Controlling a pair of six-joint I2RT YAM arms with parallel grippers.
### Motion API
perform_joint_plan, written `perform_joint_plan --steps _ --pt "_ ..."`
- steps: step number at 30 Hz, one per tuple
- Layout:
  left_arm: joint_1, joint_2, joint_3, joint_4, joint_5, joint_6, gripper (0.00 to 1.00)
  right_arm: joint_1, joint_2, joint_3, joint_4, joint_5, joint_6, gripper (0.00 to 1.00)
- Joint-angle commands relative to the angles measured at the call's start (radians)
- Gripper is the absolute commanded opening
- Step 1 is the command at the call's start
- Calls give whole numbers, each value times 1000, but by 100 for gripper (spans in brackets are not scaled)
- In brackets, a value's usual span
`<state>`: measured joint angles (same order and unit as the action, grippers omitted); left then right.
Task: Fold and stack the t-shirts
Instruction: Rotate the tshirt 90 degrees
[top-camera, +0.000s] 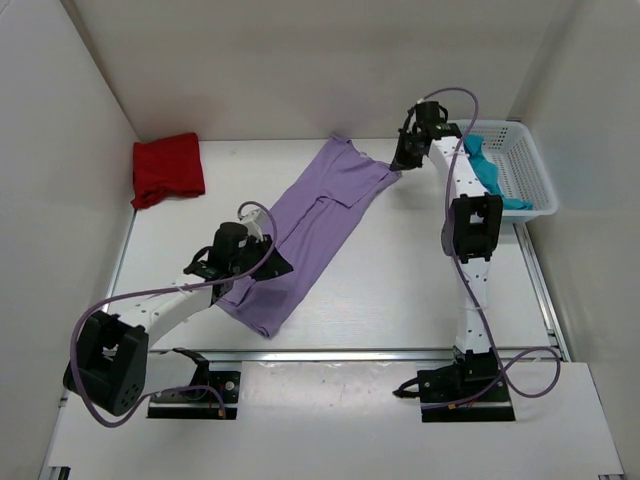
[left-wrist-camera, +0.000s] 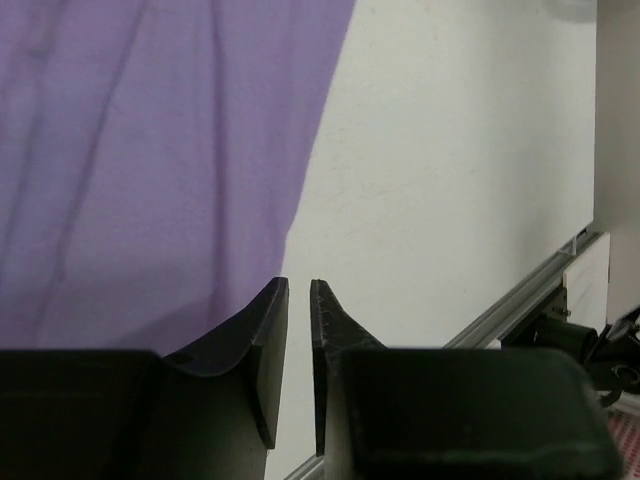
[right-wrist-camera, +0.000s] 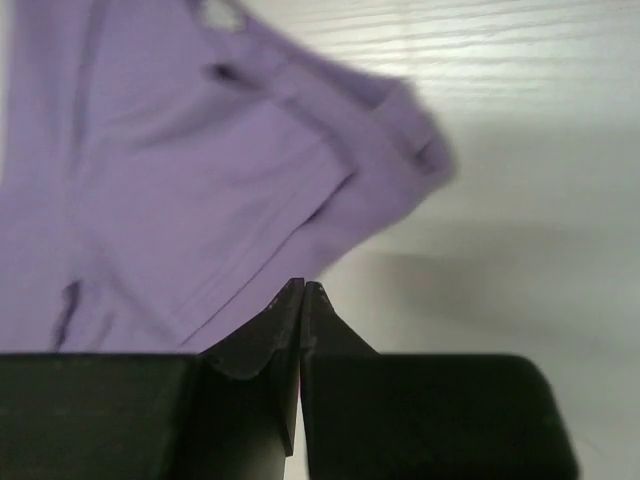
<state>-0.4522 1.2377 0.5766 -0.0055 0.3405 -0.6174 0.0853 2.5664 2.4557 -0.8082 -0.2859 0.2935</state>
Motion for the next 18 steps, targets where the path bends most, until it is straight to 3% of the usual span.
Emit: perform_joint_plan --steps 1,4,8,10,14,18 --pt "52 -84 -10 -62 -17 16 27 85 -276 -59 -54 96 -51 0" --pt "105 -187 -55 -79 -24 34 29 155 -562 -441 140 93 -39 0" --pt "145 -222 -78 -131 -20 57 29 234 -859 -988 479 -16 61 15" --pt "145 -245 -93 -143 -34 65 29 334 -975 -1285 663 -19 133 23" --pt "141 -256 -116 -134 -32 56 29 508 -997 -1536 847 -19 246 33" --pt "141 -262 -113 -143 -34 58 29 560 -940 -1626 994 -42 346 39"
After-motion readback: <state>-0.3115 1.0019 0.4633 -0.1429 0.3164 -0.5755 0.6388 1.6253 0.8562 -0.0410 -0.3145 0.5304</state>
